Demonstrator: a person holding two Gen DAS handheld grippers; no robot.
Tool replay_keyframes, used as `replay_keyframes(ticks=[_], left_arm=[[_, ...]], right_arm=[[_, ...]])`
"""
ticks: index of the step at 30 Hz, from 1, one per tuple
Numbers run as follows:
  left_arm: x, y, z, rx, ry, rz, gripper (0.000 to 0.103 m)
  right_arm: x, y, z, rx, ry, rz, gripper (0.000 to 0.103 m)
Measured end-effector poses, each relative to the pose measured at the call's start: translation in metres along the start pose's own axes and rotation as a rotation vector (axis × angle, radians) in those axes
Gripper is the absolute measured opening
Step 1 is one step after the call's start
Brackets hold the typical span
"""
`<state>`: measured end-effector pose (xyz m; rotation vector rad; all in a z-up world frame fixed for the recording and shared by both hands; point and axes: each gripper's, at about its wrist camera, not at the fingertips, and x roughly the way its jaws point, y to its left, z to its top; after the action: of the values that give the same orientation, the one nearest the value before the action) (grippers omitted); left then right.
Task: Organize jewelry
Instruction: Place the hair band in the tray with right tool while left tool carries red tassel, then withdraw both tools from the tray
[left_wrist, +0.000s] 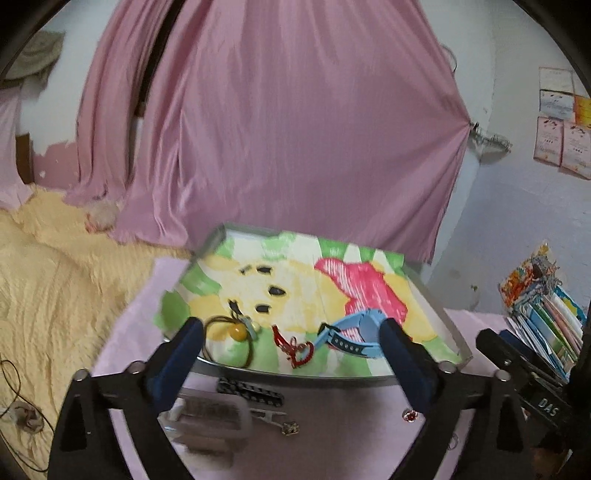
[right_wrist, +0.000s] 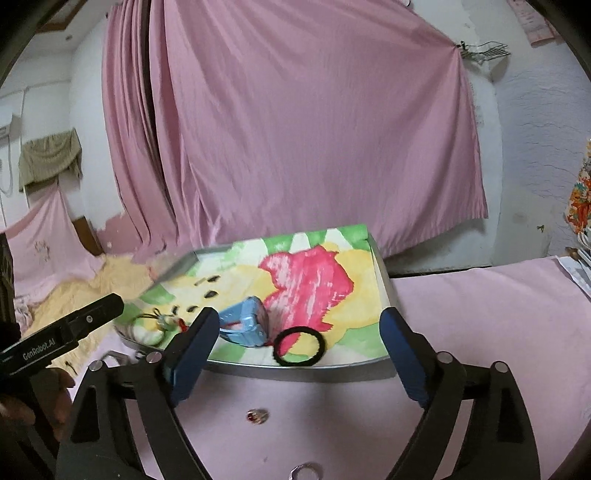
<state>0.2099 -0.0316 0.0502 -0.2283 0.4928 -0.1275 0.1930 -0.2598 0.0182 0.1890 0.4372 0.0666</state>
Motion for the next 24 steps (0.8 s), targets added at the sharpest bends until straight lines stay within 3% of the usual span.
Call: replay_keyframes(ticks=[7,15,24], left_arm=[[-0.033,0.004,-0.009,0.059,-0.098,0.029,0.102],[-0.058,0.015,-0.022,0.087,-0.140,0.050,0.102],[-0.073,0.029,-0.036,0.095,-0.142,0.080,0.102]], right_arm=[[-0.027,0.010,-0.015,-0.013,-0.055,0.005,0.091],[-0.051,0.023,-0.030,-0.049,-0.102,0.006,0.091],[-0.061,0.036,-0.040,-0.091,-0.086,-0.003,0.091]])
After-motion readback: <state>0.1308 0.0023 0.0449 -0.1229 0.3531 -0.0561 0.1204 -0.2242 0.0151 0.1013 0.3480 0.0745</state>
